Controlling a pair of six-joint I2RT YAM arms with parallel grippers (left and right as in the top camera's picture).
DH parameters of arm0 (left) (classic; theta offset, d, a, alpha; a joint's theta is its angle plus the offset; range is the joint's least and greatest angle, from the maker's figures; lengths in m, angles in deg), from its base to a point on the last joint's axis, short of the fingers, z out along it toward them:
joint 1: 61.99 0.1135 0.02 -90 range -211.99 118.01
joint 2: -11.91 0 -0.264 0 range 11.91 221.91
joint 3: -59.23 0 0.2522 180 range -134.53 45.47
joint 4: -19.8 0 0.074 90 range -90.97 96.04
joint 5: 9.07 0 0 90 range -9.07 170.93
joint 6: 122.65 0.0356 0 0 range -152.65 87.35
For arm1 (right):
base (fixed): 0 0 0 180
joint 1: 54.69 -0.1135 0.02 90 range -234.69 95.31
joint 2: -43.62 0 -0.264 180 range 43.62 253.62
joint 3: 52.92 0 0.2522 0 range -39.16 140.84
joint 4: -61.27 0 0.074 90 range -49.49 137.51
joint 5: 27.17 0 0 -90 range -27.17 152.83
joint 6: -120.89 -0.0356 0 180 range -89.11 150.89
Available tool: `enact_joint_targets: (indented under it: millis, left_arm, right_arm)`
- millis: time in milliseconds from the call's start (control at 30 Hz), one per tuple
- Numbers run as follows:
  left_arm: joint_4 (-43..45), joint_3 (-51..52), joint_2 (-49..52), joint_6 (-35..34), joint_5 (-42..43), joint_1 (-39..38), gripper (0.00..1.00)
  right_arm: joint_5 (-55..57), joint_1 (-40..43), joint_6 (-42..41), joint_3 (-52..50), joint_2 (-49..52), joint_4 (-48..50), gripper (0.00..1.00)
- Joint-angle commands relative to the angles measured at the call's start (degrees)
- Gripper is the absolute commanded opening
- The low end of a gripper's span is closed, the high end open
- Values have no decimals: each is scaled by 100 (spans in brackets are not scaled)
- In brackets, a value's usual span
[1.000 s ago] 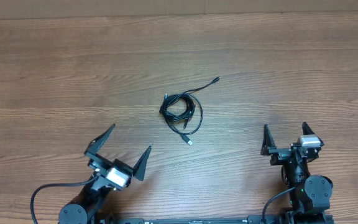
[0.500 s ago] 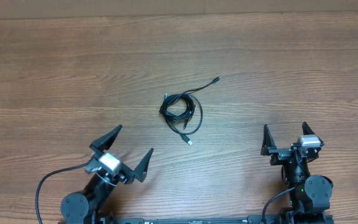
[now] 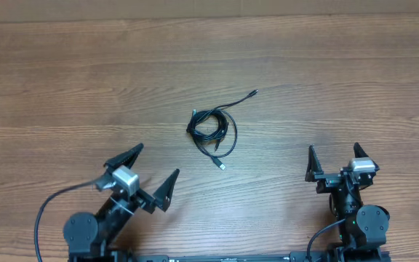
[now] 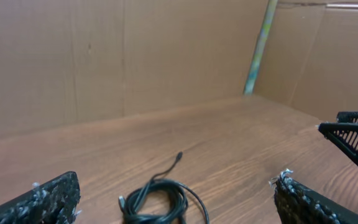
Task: Untangle cables
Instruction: 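Raise the left gripper and open it toward the black cable coil, then move the open left gripper forward over the black cable coil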
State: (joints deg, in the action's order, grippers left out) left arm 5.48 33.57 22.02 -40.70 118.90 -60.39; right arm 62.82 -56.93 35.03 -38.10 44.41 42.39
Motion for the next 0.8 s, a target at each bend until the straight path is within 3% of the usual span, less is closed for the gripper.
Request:
enact_joint_targets:
  millis: [0,200,533,767]
  left_arm:
    - [-9,-367,568,-72,170,26,100]
    - [-330,-909,1622,107,321,26,100]
    - [-2179,-2306,3460,678,308,26,100]
    - [-2378,-2393,3862,667,1075,24,99]
  right_arm:
    - [-13,17,63,-61,-63,37,100]
    - [-13,17,63,-61,-63,39,100]
    - [-11,17,63,-61,-63,37,100]
    - [-11,17,63,-61,-63,37,100]
